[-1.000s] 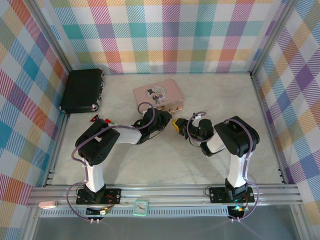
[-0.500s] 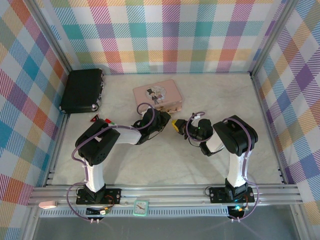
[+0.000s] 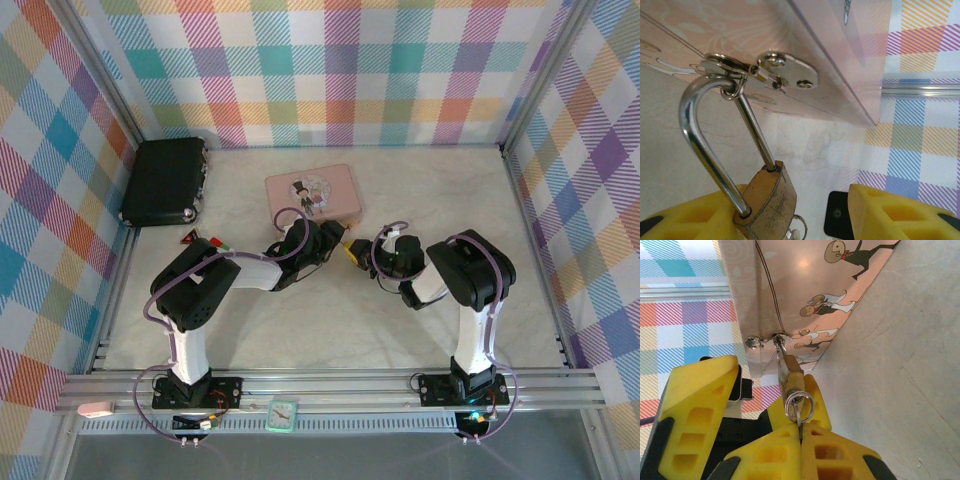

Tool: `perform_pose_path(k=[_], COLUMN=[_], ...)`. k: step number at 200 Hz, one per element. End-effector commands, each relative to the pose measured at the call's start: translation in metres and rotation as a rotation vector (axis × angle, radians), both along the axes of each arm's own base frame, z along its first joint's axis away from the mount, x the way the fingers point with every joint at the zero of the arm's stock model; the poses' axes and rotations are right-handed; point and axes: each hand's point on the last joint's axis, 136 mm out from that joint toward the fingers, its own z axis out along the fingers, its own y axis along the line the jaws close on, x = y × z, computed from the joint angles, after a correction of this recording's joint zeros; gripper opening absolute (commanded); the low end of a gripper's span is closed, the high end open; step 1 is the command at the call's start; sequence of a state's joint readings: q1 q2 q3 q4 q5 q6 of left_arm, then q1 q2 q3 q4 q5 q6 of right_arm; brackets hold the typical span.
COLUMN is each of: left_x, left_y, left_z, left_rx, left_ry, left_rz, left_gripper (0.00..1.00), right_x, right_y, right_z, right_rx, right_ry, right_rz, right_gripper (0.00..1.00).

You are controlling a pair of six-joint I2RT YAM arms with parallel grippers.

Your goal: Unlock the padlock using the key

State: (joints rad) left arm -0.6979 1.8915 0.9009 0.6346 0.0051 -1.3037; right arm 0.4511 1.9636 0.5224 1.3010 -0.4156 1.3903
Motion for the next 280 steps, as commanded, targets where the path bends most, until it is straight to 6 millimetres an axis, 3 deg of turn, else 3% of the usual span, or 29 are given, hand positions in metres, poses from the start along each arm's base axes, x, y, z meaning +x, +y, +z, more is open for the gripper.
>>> perform_pose_path(k=[1, 33, 100, 157, 179, 225, 280], left_x=[0.007, 0.007, 0.014, 0.018, 0.016, 0.011, 0.000], left_y=[0.001, 0.009, 0.018, 0.015, 0.015, 0.015, -0.007], left_z=[0.003, -0.011, -0.018, -0.012, -0.008, -0.004, 0.015], left_rx=[0.003, 0.047, 0.111, 0.089, 0.081, 0.034, -0.025], left_ry=[-0.027, -0.011, -0.030, -0.048, -0.054, -0.048, -0.076], left_rz=[0.018, 0.044, 0.083, 0.080, 0.076, 0.070, 0.001], left_gripper=[0.54, 0.51, 0.40, 0.08, 0.00, 0.00, 0.00], right_x=[0.001, -0.002, -0.001, -0.002, -0.001, 0.005, 0.019], right_y=[0.005, 0.011, 0.016, 0.019, 0.022, 0.023, 0.024], right_z=[0.000, 0.000, 0.009, 0.009, 0.004, 0.006, 0.016], right_rx=[0.002, 0.004, 0.025, -0.008, -0.034, -0.085, -0.129], right_ry=[-0.016, -0.012, -0.017, -0.033, -0.039, -0.110, -0.116], right_rz=[0.027, 0.047, 0.061, 0.082, 0.106, 0.120, 0.128], right_gripper=[0.00, 0.00, 0.00, 0.00, 0.00, 0.00, 0.00])
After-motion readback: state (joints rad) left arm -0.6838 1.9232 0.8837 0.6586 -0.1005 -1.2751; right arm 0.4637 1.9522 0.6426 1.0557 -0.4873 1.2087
